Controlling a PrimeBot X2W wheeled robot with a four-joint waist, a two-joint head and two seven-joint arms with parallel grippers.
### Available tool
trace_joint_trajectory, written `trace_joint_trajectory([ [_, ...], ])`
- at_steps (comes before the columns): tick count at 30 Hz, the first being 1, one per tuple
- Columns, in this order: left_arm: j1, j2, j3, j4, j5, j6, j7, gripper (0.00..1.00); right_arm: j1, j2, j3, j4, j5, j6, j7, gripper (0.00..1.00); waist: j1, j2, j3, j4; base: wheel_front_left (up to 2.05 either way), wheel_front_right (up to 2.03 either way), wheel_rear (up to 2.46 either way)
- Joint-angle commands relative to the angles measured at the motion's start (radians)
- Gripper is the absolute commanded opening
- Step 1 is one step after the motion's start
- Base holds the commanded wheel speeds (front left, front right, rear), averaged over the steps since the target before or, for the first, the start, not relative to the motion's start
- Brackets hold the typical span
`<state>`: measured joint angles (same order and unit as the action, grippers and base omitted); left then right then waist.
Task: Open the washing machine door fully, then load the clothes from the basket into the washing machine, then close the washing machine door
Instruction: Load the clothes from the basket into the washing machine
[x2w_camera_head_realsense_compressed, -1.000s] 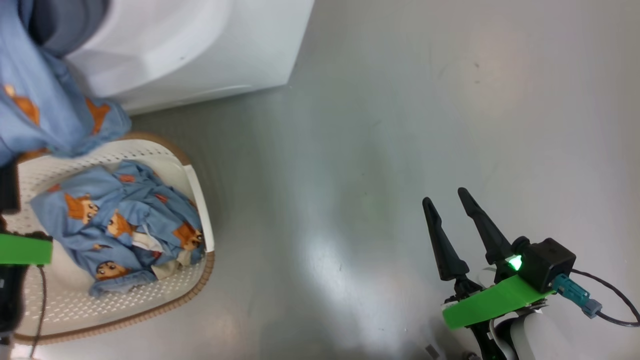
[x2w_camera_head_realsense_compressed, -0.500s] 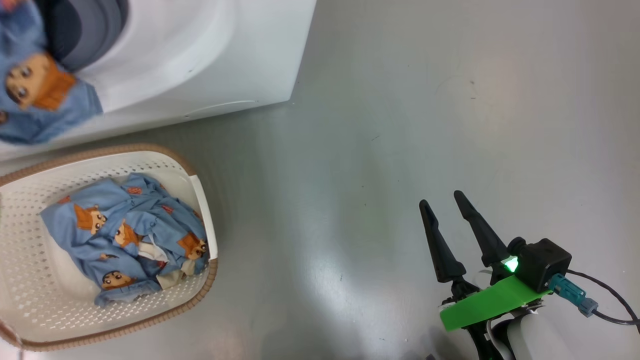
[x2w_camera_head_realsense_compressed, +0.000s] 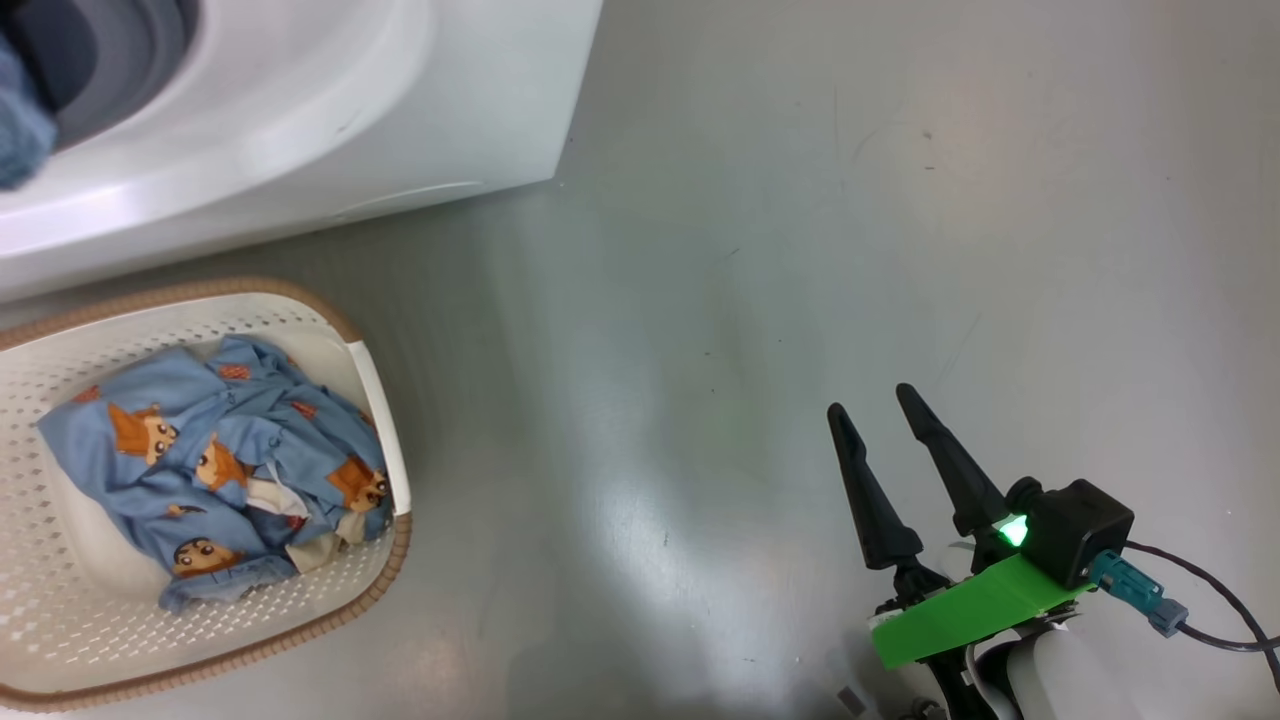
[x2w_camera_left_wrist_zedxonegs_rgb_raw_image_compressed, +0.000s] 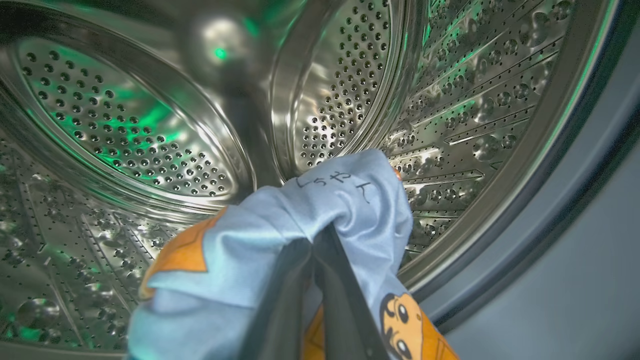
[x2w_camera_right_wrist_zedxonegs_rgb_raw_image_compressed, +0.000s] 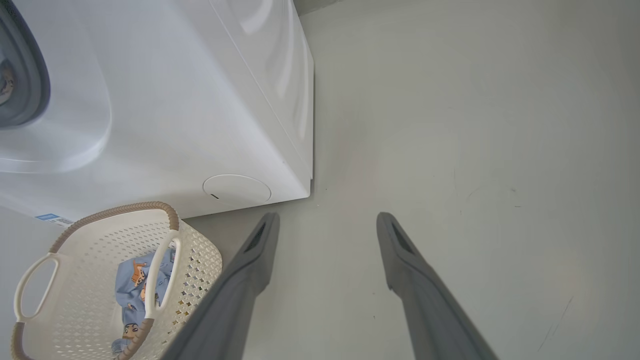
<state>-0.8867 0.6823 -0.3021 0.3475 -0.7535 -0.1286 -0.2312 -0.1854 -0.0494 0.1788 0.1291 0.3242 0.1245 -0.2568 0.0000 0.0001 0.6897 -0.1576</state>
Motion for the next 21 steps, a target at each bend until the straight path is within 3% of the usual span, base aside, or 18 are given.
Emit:
trace_joint_trajectory([
  [1,-0.054,0.060,0.020,0.016,-0.012,-0.002,0.012,0.00,0.034,-0.001,0.029,-0.021,0.013,0.006,-0.005,1.00,0.0000,-0.0001,0.005,-0.007,0.00,0.00,0.00],
  [13,-0.262,0.041,-0.021,0.162,-0.011,-0.002,0.076,0.00,0.054,-0.001,0.070,-0.022,0.033,0.006,-0.005,1.00,0.0000,-0.0001,0.027,-0.051,0.00,0.00,0.00],
  [21,-0.294,0.062,-0.039,0.222,-0.031,-0.002,0.102,0.00,0.063,-0.001,0.084,-0.045,0.044,0.006,-0.005,1.00,0.0000,-0.0001,0.061,-0.078,0.00,0.00,0.00],
])
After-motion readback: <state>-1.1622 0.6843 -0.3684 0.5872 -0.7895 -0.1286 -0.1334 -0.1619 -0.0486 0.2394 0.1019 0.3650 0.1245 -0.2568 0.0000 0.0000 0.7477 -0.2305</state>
